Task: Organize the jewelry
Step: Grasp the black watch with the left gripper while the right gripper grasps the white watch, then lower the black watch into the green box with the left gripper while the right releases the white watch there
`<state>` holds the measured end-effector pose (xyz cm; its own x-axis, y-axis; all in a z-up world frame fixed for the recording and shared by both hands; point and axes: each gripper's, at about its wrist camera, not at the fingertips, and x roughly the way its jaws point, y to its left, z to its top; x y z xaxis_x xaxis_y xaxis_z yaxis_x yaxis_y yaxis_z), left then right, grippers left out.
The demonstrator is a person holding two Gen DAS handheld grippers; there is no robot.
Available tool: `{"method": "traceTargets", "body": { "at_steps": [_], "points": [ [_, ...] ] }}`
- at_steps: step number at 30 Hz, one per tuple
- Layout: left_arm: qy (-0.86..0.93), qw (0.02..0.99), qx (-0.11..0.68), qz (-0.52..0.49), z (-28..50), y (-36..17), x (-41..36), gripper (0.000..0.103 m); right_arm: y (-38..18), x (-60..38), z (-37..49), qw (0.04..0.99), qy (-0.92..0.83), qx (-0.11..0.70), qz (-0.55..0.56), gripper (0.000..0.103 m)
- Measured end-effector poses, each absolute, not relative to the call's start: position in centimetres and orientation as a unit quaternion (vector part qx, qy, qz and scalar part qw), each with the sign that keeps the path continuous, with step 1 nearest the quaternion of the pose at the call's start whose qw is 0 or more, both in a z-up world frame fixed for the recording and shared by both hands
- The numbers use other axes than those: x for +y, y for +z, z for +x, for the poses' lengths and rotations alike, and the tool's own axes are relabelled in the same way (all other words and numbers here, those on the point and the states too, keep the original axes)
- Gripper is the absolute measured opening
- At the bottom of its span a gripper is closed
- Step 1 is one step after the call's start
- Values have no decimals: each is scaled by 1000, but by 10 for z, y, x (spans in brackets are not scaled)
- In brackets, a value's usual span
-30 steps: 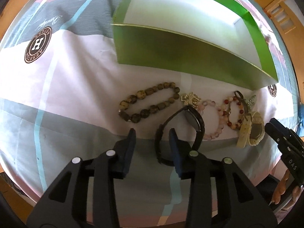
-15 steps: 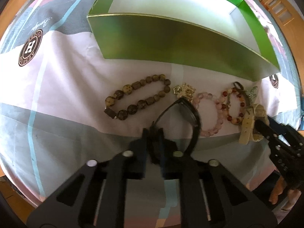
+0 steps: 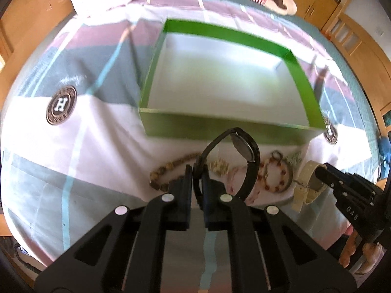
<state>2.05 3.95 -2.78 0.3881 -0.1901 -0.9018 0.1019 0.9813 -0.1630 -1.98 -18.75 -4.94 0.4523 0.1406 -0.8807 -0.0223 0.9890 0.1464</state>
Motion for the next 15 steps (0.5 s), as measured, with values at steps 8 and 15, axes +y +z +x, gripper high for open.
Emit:
{"method": "traceTargets", "body": {
  "at_steps": [8, 15],
  "points": [
    [-102, 861, 497, -46, 34, 16, 43, 7, -2, -183, -2, 882, 61, 461, 79, 18],
    [-82, 892, 444, -6, 67, 32, 30, 7, 31, -181, 42, 913, 64, 392, 95, 18]
  ]
}}
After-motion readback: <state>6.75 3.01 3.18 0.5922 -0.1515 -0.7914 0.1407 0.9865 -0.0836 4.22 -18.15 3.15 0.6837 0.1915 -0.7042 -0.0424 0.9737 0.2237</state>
